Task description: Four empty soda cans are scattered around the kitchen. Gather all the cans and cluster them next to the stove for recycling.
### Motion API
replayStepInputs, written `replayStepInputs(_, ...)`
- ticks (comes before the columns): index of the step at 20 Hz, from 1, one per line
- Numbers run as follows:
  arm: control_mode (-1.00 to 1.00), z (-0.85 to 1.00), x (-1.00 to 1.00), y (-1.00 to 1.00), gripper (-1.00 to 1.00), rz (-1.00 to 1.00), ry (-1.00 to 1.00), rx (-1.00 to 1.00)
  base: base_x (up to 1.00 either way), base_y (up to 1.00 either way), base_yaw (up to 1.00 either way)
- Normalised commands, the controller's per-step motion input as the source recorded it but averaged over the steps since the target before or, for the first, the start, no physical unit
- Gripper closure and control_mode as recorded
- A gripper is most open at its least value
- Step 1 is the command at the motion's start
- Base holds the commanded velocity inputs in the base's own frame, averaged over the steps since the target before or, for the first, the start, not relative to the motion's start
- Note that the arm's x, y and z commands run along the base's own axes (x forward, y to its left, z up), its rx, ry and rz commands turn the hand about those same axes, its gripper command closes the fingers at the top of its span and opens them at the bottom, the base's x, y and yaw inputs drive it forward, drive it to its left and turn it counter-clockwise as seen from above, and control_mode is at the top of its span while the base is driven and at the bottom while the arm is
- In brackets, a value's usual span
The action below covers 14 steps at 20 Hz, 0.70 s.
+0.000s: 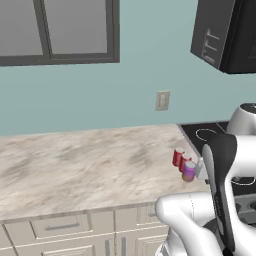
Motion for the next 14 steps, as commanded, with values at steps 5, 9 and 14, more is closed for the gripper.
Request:
replayStepInputs(5,1.0,0.0,0.0,0.0,-1.0,0.0,0.0,0.0,-0.82,-0.44,-0.27)
replayStepInputs(9,1.0,0.0,0.0,0.0,-1.0,0.0,0.0,0.0,-0.9,-0.49,-0.27)
replayStepInputs(14,1.0,0.0,0.0,0.0,-1.0,0.0,0.0,0.0,-0.88,-0.21,-0.12)
